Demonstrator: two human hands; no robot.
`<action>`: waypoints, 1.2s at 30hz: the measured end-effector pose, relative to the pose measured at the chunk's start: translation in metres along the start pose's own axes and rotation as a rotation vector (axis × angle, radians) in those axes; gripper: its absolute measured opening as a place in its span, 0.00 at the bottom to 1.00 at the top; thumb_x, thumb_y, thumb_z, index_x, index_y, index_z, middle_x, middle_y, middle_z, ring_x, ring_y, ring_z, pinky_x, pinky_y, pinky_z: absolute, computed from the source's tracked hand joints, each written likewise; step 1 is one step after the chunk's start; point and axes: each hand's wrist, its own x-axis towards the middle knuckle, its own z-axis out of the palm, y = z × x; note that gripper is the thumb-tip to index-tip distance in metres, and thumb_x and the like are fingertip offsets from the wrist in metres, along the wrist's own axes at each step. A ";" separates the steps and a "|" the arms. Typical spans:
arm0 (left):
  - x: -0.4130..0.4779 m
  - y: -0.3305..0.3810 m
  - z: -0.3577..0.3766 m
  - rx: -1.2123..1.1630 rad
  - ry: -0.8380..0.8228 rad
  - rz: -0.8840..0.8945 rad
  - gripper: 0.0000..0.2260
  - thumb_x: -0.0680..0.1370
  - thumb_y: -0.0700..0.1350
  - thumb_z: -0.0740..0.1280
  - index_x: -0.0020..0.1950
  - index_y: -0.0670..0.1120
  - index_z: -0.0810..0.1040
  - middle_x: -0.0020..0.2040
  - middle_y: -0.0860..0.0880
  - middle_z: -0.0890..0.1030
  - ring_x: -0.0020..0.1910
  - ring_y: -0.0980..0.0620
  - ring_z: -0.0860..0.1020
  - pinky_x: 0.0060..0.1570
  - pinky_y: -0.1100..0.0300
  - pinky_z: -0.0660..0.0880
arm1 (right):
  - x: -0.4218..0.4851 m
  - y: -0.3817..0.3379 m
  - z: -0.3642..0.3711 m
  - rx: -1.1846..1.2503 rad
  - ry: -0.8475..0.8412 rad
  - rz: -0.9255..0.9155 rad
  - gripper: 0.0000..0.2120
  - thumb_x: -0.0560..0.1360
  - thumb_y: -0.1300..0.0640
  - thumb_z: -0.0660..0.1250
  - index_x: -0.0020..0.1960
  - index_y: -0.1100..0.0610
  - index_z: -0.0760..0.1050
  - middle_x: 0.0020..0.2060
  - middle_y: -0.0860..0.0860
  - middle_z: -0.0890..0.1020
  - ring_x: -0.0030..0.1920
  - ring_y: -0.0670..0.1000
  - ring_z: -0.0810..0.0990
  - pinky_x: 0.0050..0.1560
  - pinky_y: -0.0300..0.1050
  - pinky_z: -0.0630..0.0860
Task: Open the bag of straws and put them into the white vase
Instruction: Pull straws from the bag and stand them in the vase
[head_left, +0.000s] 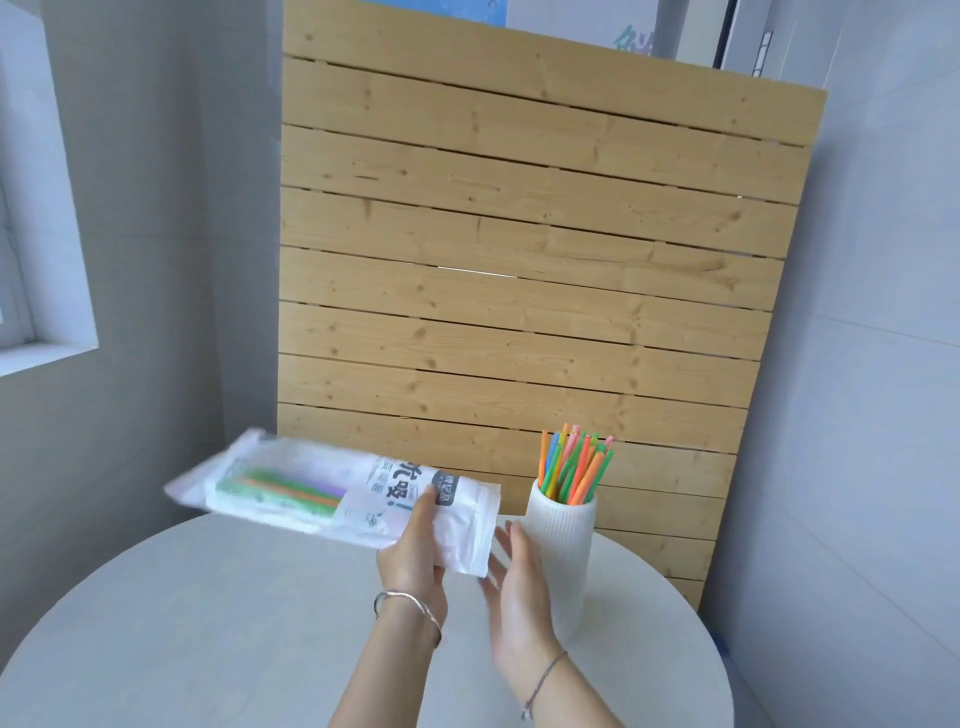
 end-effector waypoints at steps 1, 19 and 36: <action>-0.003 0.002 0.002 0.057 0.012 0.049 0.13 0.71 0.47 0.73 0.52 0.43 0.79 0.48 0.47 0.83 0.44 0.50 0.80 0.44 0.59 0.76 | 0.002 0.001 -0.001 0.148 -0.018 0.127 0.17 0.80 0.50 0.55 0.63 0.59 0.70 0.57 0.56 0.77 0.53 0.53 0.78 0.52 0.46 0.74; -0.010 0.008 0.001 0.167 -0.016 0.161 0.08 0.71 0.44 0.73 0.48 0.46 0.79 0.47 0.49 0.83 0.46 0.51 0.81 0.46 0.58 0.75 | -0.004 0.001 -0.012 -0.301 -0.012 -0.193 0.08 0.80 0.57 0.56 0.46 0.60 0.71 0.29 0.53 0.71 0.25 0.47 0.69 0.25 0.38 0.66; 0.009 -0.008 -0.006 -0.135 0.042 -0.136 0.14 0.74 0.43 0.71 0.58 0.42 0.77 0.48 0.49 0.81 0.43 0.54 0.79 0.42 0.62 0.75 | 0.009 -0.036 -0.029 -0.069 0.010 -0.321 0.05 0.74 0.56 0.68 0.49 0.55 0.77 0.27 0.49 0.73 0.22 0.46 0.65 0.22 0.38 0.61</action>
